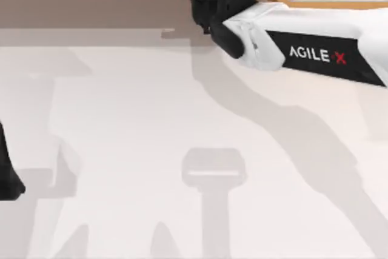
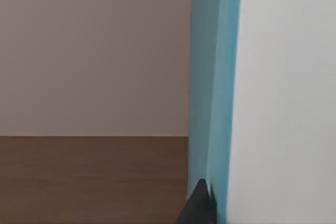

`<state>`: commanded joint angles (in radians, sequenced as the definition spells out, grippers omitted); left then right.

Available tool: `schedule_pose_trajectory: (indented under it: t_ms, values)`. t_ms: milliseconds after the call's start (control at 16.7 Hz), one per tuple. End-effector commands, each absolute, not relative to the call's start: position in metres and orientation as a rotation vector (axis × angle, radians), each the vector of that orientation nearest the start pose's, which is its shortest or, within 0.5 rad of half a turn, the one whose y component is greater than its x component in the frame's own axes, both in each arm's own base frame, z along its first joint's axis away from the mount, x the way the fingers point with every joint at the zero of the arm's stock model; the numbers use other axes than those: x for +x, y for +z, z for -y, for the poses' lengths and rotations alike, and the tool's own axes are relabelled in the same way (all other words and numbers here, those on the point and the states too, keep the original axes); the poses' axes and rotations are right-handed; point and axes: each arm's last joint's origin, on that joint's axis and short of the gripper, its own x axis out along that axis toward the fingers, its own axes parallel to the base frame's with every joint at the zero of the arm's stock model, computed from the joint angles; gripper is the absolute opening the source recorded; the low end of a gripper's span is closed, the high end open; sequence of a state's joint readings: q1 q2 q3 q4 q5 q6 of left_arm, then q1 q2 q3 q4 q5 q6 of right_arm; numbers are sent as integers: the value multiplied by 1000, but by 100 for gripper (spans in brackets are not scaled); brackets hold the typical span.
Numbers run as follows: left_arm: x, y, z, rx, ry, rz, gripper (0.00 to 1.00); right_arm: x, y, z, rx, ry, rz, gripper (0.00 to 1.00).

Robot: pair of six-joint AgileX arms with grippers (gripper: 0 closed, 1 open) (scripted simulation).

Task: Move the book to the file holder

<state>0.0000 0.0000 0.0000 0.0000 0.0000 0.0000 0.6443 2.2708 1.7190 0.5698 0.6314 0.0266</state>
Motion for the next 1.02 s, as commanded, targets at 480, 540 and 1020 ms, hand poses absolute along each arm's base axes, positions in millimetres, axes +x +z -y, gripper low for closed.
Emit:
schedule_pose_trajectory:
  t_ms: [480,540,1020]
  values:
    - [106,160,1,0,0,0,100,393,236,-256,290,428,-60,0]
    - [106,160,1,0,0,0,100,385,237,-245,330,486,-88,0]
    - [106,160,1,0,0,0,100,322,179,-127,694,681,-533,0]
